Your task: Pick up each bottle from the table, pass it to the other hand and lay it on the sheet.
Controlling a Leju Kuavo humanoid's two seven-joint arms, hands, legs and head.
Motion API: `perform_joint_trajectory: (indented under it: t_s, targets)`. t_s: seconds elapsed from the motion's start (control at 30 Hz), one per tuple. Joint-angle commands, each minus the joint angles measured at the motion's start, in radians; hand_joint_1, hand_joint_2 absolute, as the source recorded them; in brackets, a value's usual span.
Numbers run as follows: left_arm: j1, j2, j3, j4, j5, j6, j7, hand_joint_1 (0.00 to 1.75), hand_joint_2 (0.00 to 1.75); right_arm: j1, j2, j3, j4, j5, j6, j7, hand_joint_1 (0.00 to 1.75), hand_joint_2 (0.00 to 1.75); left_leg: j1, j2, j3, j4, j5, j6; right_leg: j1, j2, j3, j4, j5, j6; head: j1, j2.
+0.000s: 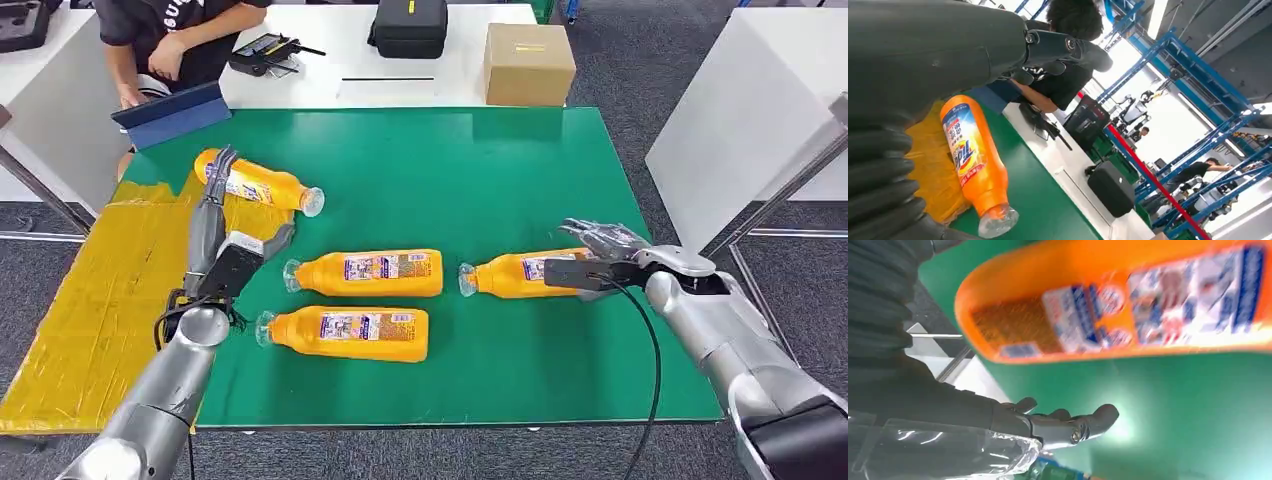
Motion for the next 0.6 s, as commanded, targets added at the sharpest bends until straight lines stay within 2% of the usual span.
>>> perform_joint_trajectory:
  t_s: [0.03,0.2,0.27,0.33,0.5,0.6]
  targets:
    - [-0.01,0.027,-0.006,0.01,0.003,-0.007,0.021,0.0,1.75,-0.056,0.047,0.112,0.123,-0.006,0.012,0.01,0.0,1.75,0.0,0.003,0.006,0.0,-0.003,-0.003,0.0,0.002,0.005,0.0,-0.002,-0.001,0.0,0.0]
    - [0.015,0.028,0.0,-0.008,0.005,-0.012,0.024,0.0,1.75,-0.025,0.045,0.132,0.17,0.004,-0.036,0.026,0.0,1.75,0.0,0.002,0.008,-0.001,-0.003,-0.003,0.0,0.001,0.007,-0.001,-0.003,-0.001,0.0,0.0]
    - [0.026,0.021,0.001,-0.013,0.004,-0.012,0.023,0.0,1.75,-0.002,0.038,0.14,0.178,0.009,-0.049,0.031,0.0,1.75,0.0,0.0,0.004,-0.001,-0.001,-0.002,0.0,0.0,0.004,-0.001,-0.001,-0.001,0.0,0.0]
    - [0.031,0.015,0.004,-0.02,-0.001,-0.011,0.025,0.0,1.75,0.013,0.031,0.147,0.186,0.015,-0.06,0.036,0.0,1.75,0.001,0.0,0.009,-0.001,-0.003,-0.004,0.001,-0.001,0.009,-0.002,-0.003,-0.001,0.0,0.0]
    - [0.03,0.014,0.003,-0.021,-0.003,-0.01,0.026,0.0,1.75,0.011,0.031,0.148,0.188,0.015,-0.062,0.036,0.0,1.75,0.0,-0.001,0.004,-0.001,-0.001,-0.002,0.0,-0.001,0.004,-0.001,-0.001,-0.001,0.0,0.0]
    - [0.026,0.013,0.009,-0.014,-0.009,-0.015,0.029,0.0,1.75,0.01,0.038,0.163,0.203,0.032,-0.073,0.051,0.0,1.75,0.0,0.0,0.007,-0.001,-0.002,-0.003,0.001,-0.001,0.006,-0.001,-0.002,-0.001,0.0,0.0]
